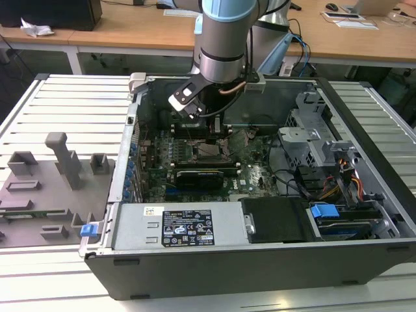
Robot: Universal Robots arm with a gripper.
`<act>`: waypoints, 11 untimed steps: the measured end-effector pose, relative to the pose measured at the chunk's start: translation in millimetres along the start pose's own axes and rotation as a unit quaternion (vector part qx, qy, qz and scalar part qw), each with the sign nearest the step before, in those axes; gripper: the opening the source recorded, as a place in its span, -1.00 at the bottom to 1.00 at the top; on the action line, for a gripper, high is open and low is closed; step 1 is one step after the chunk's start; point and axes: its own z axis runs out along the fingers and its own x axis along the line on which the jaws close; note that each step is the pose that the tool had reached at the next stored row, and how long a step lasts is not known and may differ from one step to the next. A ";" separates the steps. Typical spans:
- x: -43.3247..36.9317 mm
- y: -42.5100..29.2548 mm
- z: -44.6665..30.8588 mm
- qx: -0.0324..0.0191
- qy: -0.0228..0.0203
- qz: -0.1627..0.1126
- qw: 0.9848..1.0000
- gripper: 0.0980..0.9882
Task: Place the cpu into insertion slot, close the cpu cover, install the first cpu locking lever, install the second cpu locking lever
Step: 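Close the cpu cover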
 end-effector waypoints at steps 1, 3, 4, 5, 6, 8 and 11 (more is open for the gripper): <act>0.0 0.0 -0.7 0.000 0.000 0.000 1.000 -0.98; 0.0 0.0 -1.5 0.000 0.000 0.000 1.000 -0.98; 0.0 0.0 -2.1 0.000 0.000 0.000 1.000 -0.98; 0.1 0.0 -2.9 0.000 0.000 0.000 1.000 -0.98; 0.1 -0.1 -3.8 0.000 0.000 0.000 1.000 -0.98; 0.2 -0.1 -5.4 0.000 0.000 0.000 1.000 -0.98; 0.3 -0.1 -8.2 0.000 0.000 0.000 1.000 -0.98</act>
